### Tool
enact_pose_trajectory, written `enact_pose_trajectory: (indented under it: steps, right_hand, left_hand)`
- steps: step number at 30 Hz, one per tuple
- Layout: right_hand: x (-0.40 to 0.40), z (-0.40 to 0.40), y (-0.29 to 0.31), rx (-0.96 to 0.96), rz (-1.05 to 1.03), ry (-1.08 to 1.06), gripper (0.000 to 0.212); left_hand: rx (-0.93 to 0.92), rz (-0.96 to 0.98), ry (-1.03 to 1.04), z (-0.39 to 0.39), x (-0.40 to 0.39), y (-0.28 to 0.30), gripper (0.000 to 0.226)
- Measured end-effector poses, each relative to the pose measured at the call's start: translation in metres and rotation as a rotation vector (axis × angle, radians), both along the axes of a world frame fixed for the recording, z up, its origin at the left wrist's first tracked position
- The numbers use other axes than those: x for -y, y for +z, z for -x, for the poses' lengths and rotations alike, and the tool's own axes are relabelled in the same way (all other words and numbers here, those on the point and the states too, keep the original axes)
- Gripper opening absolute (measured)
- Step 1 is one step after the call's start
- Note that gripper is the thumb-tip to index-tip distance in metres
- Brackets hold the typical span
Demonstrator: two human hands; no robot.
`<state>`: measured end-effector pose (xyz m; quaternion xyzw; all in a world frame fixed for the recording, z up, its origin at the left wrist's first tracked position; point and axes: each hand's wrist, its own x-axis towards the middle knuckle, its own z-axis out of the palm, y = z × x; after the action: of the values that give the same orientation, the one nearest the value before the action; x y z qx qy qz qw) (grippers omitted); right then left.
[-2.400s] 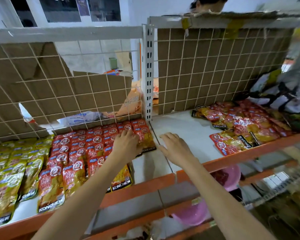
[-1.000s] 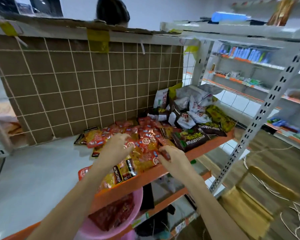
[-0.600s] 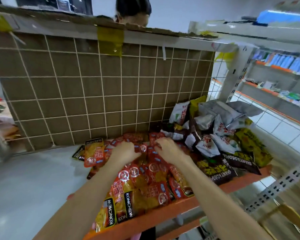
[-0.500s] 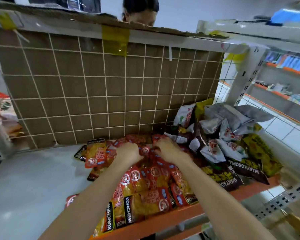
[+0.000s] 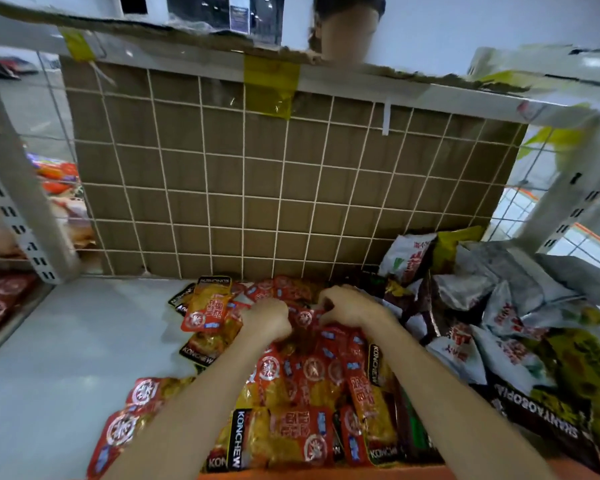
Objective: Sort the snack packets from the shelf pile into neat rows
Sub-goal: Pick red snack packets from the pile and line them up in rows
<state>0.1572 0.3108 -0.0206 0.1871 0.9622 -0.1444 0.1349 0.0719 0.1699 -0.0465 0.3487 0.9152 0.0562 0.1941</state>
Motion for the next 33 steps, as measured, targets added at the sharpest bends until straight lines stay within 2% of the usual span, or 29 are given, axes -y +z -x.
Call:
enact_pose_trajectory:
  steps: [2,6,11,13,16,19,24,28,33]
  right_hand:
    - [-0.003,-0.001,0.003,-0.065,-0.001,0.005,0.01]
    - [-0.005,-0.001,0.006,-0.114,0.015,0.063,0.013]
    - [-0.003,-0.001,0.002,-0.151,0.237,0.032,0.01]
    - [0.0,-0.001,0.001,-0.161,0.348,-0.015,0.016]
    - [0.001,-0.003,0.003,-0.14,0.503,-0.079,0.031]
    - [0.001,-0.008,0.01,-0.099,0.565,-0.07,0.033]
    - [-0.001,-0.017,0.009,-0.267,0.693,-0.161,0.026]
    - [0.0,-0.027,0.024,-0.454,0.745,-0.205,0.02]
    - [0.005,-0.038,0.041,-0.65,0.905,-0.294,0.023]
  left_hand:
    - [0.053,-0.035,0.047,0.0,0.002,0.001,0.037]
    - [0.131,-0.173,0.201,-0.005,0.005,0.006,0.06]
    - [0.216,-0.509,0.26,-0.004,0.016,0.005,0.02]
    - [0.287,-0.636,0.269,-0.006,0.02,0.005,0.013]
    - [0.398,-0.774,0.373,-0.002,0.025,0.005,0.021]
    - [0.505,-0.849,0.484,0.003,0.03,0.004,0.053]
    - [0.474,-0.985,0.498,0.004,0.032,0.008,0.058]
    - [0.435,-1.071,0.449,0.005,0.033,0.026,0.049]
    - [0.403,-1.195,0.466,0.004,0.038,0.055,0.034]
